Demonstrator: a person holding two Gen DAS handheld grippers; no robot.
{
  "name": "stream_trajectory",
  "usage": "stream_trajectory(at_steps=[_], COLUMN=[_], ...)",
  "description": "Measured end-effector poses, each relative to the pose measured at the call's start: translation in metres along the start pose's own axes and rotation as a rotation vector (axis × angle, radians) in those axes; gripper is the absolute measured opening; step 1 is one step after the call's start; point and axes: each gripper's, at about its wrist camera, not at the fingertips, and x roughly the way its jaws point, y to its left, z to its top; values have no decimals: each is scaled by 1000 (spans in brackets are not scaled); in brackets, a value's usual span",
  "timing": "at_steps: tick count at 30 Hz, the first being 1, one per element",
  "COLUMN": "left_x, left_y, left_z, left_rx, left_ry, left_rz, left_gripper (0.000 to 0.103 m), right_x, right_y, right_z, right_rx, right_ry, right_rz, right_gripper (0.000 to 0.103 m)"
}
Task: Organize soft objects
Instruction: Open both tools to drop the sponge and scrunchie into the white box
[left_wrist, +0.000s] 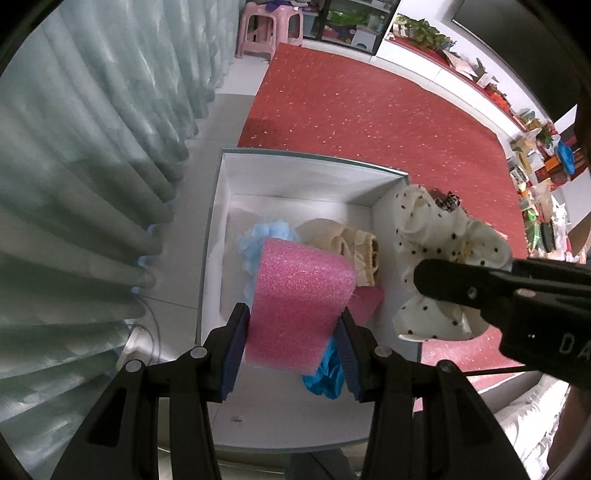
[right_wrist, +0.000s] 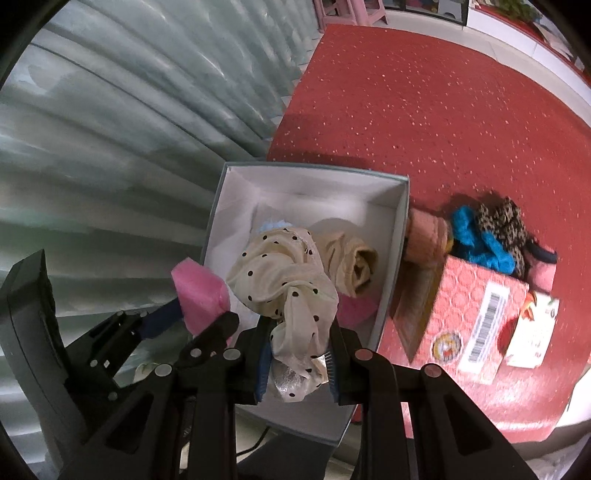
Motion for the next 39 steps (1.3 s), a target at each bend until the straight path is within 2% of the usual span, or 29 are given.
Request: stream_trajectory(at_steps=[7, 25, 39], left_x=[11, 37, 42], left_y=[2, 13, 13], left_z=[9, 0, 0], left_rx=[-10, -53, -53], left_ry=[14, 82, 103], left_rz=[18, 21, 10], left_gripper=[49, 49, 50], right_x=[10, 27, 41], right_y=[1, 5, 6], right_z=[17, 25, 33], right_rx=[-15, -35, -51], right_ry=[18, 66, 91], right_rz=[-10, -44, -45], right_gripper=[26, 26, 26])
